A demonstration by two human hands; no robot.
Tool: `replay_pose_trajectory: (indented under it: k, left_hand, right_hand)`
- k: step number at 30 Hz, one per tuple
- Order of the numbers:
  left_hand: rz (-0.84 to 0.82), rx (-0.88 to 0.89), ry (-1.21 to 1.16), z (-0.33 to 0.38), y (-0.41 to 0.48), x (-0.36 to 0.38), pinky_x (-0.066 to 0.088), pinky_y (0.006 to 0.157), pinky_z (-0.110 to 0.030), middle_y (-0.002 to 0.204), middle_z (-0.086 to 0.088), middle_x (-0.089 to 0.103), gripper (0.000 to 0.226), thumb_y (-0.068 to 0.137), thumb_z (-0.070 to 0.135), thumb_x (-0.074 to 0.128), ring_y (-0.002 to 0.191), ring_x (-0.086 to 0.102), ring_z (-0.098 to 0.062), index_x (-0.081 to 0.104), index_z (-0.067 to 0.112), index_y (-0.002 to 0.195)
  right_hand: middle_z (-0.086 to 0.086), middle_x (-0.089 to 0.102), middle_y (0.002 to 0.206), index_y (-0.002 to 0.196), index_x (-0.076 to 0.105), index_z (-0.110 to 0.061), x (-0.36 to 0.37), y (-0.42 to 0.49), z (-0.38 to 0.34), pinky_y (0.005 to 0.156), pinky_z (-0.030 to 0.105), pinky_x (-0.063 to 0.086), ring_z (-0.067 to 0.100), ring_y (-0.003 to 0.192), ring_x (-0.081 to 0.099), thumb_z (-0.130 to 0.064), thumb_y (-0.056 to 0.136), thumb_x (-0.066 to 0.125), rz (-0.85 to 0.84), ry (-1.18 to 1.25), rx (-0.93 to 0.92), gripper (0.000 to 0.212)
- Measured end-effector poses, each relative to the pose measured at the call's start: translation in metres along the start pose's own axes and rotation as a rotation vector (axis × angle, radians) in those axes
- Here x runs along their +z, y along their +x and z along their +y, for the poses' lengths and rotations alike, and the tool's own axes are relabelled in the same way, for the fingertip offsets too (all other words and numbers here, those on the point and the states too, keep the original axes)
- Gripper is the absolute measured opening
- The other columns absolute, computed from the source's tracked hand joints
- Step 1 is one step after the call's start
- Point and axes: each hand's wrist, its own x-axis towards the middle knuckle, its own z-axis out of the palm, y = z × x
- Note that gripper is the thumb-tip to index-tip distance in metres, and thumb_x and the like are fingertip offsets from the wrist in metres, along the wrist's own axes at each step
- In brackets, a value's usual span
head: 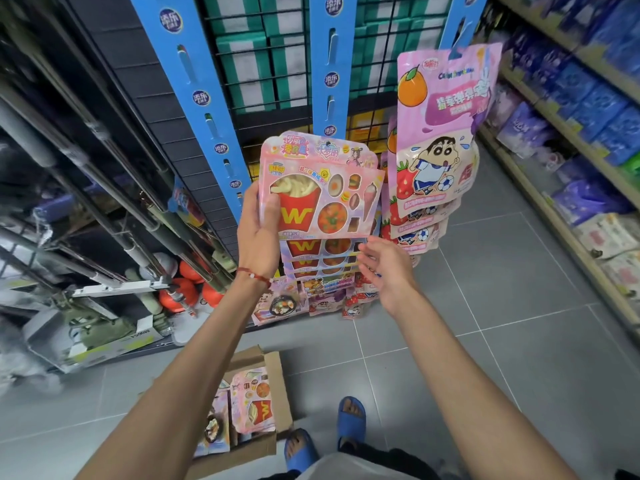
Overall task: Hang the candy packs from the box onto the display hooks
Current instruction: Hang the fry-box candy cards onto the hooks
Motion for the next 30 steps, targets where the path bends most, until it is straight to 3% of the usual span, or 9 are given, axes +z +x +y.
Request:
replay_pose_trajectory:
  k: [4,10,17,23,30]
  left_hand:
    - [-0.009,0.01,0.006,0.0,0.006,-0.002,0.058,0.095,-0.047,0.125,-0.001,0.067,0.037,0.104,0.047,0.046,0.112,0.069,-0.018,0.051,0.028,0.135]
    - [-0.016,-0.003,0.012,-0.003,0.014,-0.003,0.06,0.091,-0.038,0.122,-0.001,0.067,0.036,0.107,0.038,0.045,0.107,0.07,-0.013,0.05,0.02,0.139]
    - [0.004,-0.027,0.028,-0.006,0.013,-0.002,0.058,0.095,-0.048,0.124,-0.001,0.068,0.042,0.102,0.051,0.046,0.112,0.069,-0.018,0.053,0.026,0.136]
    - [0.017,-0.058,0.037,-0.012,0.014,0.001,0.06,0.083,-0.026,0.122,0.001,0.067,0.036,0.107,0.042,0.044,0.104,0.071,-0.01,0.05,0.024,0.138]
    - [0.025,-0.121,0.087,-0.031,0.007,0.003,0.055,0.074,-0.015,0.111,0.014,0.066,0.025,0.108,0.034,0.044,0.092,0.069,0.007,0.051,0.028,0.131]
  right_hand:
    - [0.006,0.073,0.107,0.119,0.065,-0.012,-0.001,0.001,0.0,0.092,0.032,0.057,0.019,0.102,0.07,-0.008,0.1,0.057,-0.008,-0.009,0.001,0.021]
    - [0.005,0.073,0.103,0.1,0.066,-0.018,0.001,0.002,-0.001,0.095,0.035,0.057,0.02,0.102,0.07,-0.009,0.1,0.058,-0.003,-0.026,0.008,0.012]
    - [0.005,0.074,0.101,0.101,0.068,-0.014,0.004,0.003,-0.004,0.09,0.032,0.058,0.02,0.1,0.071,-0.018,0.097,0.064,-0.004,-0.009,-0.003,0.007]
    - [0.004,0.074,0.095,0.101,0.069,-0.013,0.003,0.004,-0.004,0.09,0.034,0.058,0.021,0.098,0.071,-0.019,0.097,0.062,-0.016,0.008,0.009,0.01]
    - [0.005,0.076,0.101,0.112,0.07,-0.009,0.002,0.011,0.002,0.086,0.033,0.059,0.021,0.1,0.072,-0.022,0.096,0.063,-0.033,-0.047,0.034,0.022]
